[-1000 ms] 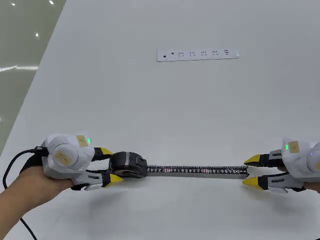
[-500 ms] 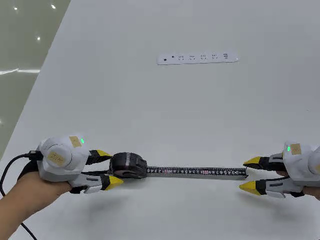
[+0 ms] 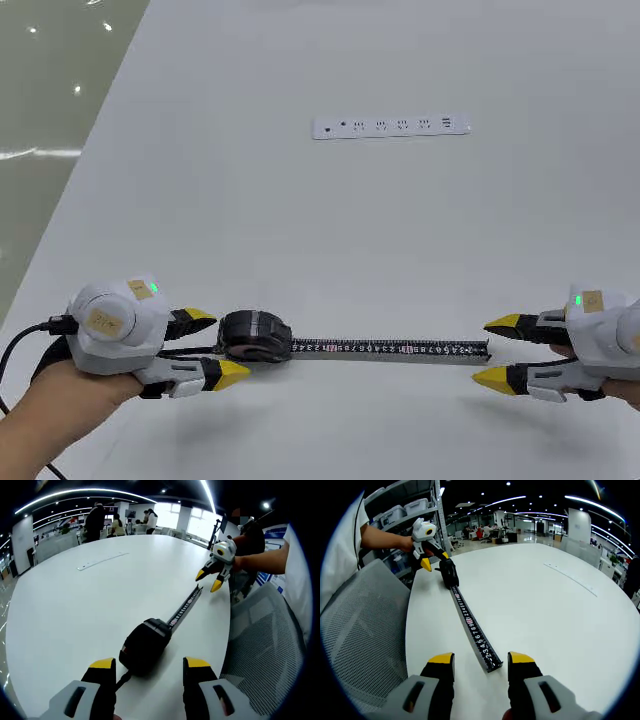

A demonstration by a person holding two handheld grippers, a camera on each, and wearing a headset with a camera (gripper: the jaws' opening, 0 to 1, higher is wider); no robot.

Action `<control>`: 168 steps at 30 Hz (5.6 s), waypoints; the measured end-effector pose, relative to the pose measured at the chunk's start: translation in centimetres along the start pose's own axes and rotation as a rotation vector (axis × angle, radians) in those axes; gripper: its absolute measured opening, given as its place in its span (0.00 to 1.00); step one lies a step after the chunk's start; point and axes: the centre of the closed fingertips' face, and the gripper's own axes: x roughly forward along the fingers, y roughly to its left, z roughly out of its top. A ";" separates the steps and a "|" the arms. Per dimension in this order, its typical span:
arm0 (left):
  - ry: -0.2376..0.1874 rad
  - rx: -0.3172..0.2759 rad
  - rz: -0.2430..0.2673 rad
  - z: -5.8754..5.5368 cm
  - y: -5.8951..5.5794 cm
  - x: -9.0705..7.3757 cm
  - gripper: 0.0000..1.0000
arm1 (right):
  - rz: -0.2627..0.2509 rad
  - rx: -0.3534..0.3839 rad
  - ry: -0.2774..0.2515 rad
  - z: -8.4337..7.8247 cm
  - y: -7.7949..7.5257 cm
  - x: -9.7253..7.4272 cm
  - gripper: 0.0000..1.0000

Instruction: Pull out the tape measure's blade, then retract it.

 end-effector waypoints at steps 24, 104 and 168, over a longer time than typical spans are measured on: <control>-0.093 -0.137 0.055 0.2 -1.3 -1.1 0.68 | -0.092 0.092 -0.063 0.7 0.2 -2.0 0.57; -0.274 -0.322 0.218 0.3 -2.5 -5.0 0.98 | -0.256 0.215 -0.123 -0.5 2.9 -5.9 0.89; -0.217 -0.486 0.301 1.6 -1.6 2.1 0.85 | -0.196 0.219 -0.174 -0.3 0.8 -4.3 0.83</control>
